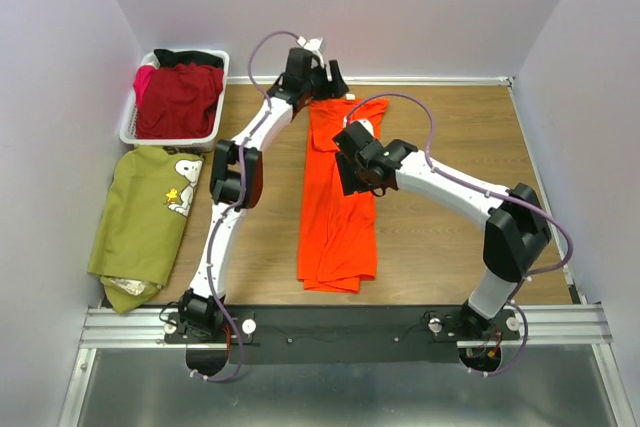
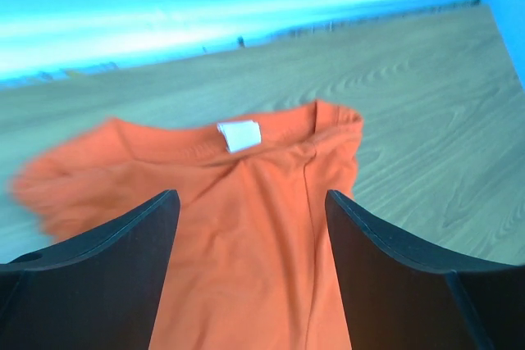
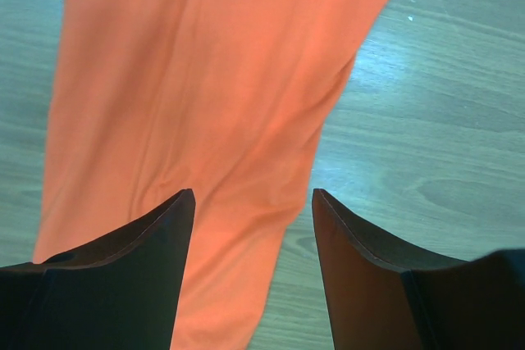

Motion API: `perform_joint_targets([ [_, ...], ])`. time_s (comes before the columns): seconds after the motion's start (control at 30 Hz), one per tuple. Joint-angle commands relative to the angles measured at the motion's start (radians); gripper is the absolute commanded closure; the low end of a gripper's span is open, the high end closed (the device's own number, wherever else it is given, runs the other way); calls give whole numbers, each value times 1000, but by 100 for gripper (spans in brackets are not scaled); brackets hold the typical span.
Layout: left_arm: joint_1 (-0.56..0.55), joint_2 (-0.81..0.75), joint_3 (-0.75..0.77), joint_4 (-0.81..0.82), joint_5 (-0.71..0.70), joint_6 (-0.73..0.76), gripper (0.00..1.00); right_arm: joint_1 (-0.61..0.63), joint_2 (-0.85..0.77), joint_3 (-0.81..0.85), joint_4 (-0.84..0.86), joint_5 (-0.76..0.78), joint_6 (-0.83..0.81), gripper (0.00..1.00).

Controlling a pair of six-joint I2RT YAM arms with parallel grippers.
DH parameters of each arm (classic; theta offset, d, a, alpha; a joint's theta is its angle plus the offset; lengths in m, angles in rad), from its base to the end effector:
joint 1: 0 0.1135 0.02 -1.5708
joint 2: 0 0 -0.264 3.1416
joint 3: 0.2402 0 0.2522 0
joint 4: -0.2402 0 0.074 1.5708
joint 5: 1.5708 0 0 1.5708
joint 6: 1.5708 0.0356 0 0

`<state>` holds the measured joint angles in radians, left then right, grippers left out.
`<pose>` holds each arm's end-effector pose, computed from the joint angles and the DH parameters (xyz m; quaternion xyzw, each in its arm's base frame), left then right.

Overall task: Fold and stack the t-shirts
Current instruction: Rotate the tshirt 90 degrees, then grab the bottom of the folded rectangular tshirt with both arms

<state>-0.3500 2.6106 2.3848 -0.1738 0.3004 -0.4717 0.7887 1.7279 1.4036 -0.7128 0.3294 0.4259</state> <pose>0.5594 -0.2154 0.2088 0.0324 0.8275 -0.3326 0.4512 0.2671 0.2525 0.2604 -0.1291 0.9437 0.0186 0.3039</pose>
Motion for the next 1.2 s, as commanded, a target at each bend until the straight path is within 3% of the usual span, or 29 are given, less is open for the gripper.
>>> perform_joint_targets([
  [0.0,25,-263,-18,-69,-139,146,19,-9,29,-35,-25,-9,-15,35],
  [0.1,22,-352,-85,-214,-196,191,19,-9,1,-104,-28,-49,-12,38],
  [0.2,3,-473,-278,-311,-273,209,20,-6,-57,-158,-31,-98,-6,42],
  [0.27,-13,-542,-473,-334,-357,200,20,3,-103,-190,-36,-119,14,45],
  [0.43,-32,-815,-916,-326,-382,127,21,46,-165,-255,-56,-133,68,48],
  [0.53,-49,-960,-1068,-325,-388,73,21,66,-185,-275,-63,-128,105,48],
  [0.93,-227,-1308,-1468,-310,-432,-136,21,125,-221,-408,45,-104,270,49],
  [1.17,-359,-1483,-1700,-233,-460,-295,21,188,-235,-500,133,16,373,49],
])
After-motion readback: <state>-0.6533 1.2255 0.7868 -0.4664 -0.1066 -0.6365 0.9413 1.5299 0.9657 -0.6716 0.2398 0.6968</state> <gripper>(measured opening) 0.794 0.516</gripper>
